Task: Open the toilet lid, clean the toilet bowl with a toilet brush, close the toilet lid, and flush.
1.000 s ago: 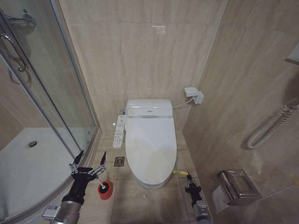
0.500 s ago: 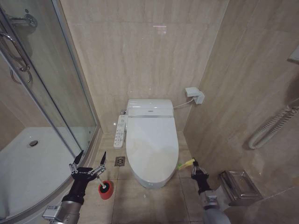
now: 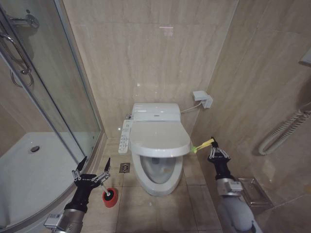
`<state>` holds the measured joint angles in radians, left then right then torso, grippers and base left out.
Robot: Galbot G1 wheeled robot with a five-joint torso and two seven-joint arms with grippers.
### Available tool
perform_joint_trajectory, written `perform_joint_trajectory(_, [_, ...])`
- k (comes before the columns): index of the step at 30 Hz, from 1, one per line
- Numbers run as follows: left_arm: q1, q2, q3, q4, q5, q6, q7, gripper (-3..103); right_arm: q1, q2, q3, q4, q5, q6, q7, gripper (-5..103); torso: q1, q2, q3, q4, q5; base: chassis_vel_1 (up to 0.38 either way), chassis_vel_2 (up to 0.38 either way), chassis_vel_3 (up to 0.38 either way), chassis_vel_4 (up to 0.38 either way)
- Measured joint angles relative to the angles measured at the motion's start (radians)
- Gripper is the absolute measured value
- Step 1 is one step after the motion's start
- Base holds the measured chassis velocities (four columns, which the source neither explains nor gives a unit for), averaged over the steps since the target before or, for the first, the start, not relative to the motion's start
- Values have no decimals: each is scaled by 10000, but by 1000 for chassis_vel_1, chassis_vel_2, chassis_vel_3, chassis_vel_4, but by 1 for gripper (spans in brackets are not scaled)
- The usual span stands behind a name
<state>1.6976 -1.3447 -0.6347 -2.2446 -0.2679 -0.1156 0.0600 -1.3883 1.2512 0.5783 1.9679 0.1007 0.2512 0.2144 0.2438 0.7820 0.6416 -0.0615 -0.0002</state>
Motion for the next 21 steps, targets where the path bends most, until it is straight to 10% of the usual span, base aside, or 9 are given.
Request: perform_joint_trajectory(21, [0, 0, 0, 0, 0, 0, 1, 100, 2082, 237, -1143, -503, 1925, -1436, 107, 1, 0, 0, 0, -1, 1, 0, 0, 0, 0])
